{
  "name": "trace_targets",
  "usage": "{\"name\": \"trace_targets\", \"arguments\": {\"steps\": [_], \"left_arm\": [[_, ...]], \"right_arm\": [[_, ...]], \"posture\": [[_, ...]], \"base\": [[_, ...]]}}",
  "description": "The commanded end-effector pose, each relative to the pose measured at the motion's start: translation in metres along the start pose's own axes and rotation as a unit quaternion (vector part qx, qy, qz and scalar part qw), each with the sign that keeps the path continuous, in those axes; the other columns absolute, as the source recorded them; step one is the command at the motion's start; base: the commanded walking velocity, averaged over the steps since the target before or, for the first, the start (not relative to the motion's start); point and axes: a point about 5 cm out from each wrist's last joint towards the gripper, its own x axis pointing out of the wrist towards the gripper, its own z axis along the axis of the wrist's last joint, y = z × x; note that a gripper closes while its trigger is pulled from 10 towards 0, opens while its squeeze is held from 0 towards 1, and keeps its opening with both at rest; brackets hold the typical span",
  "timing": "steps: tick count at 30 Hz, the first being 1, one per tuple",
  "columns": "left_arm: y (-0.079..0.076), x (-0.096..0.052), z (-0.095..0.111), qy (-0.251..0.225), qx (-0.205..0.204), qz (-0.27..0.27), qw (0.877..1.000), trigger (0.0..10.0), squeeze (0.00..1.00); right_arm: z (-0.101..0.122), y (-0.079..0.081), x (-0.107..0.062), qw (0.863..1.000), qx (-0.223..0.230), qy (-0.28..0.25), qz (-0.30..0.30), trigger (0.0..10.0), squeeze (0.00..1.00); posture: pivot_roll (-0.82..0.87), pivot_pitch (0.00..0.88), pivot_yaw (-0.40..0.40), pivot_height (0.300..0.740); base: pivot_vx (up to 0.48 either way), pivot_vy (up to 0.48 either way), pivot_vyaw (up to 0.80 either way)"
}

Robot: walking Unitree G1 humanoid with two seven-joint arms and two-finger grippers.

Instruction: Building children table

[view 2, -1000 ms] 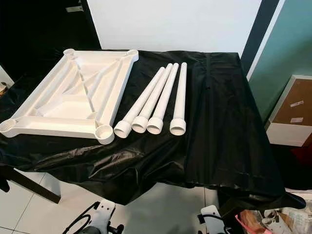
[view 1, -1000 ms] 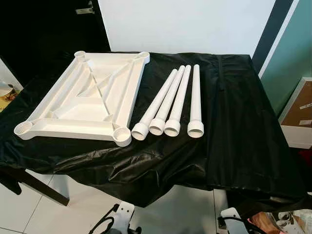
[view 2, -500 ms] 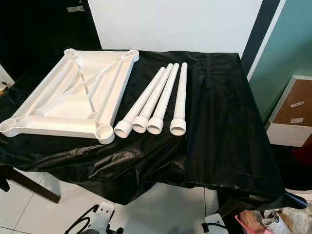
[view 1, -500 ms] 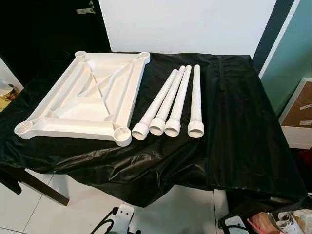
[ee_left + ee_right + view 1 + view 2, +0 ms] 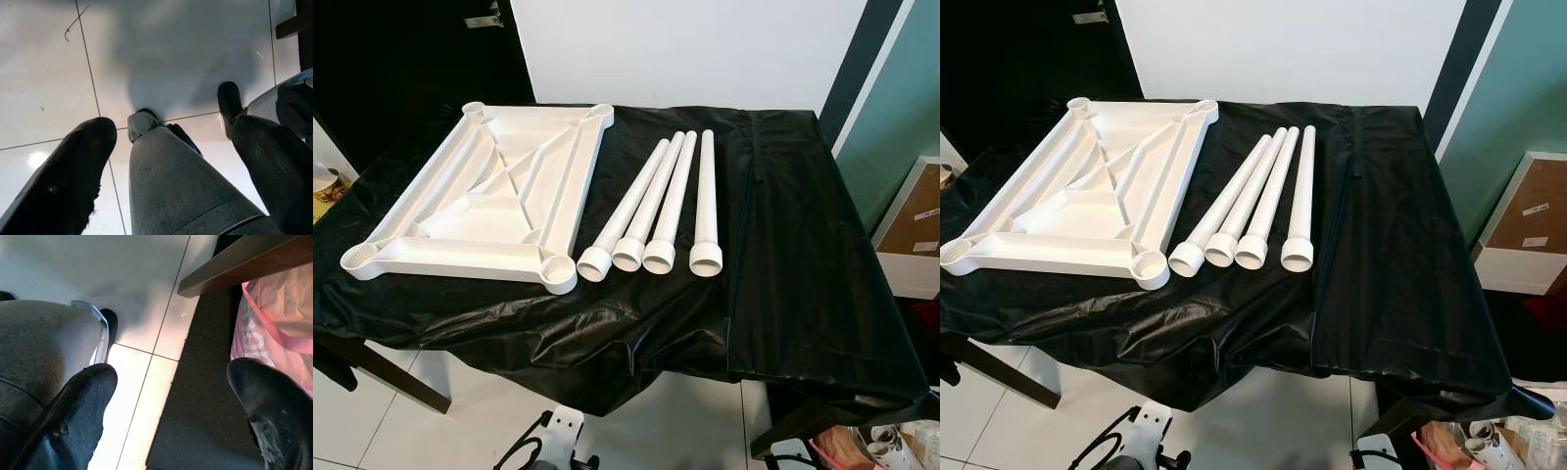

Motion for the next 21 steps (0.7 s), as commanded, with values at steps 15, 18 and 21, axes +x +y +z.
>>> {"name": "trace_targets", "arguments": {"steps": [15,18,21], "left_arm": [[-0.018,0.006,0.006,0.015,0.004,0.000,1.000,10.0,0.00],[-0.023,0.008,0.012,0.012,0.002,-0.003,1.000,10.0,0.00],[-0.027,0.009,0.016,0.011,0.000,-0.005,1.000,10.0,0.00]], "right_arm": [[-0.009,0.004,-0.002,1.000,-0.002,0.016,0.001,10.0,0.00],[-0.010,0.004,-0.002,1.000,-0.002,0.017,0.001,10.0,0.00],[-0.011,0.005,-0.002,1.000,-0.002,0.019,0.001,10.0,0.00]], "posture": [[-0.05,0.000,0.011,0.740],[-0.05,0.000,0.006,0.740],[-0.05,0.000,0.005,0.740]], "base": [[0.000,0.000,0.00],[0.000,0.000,0.00],[0.000,0.000,0.00]]}}
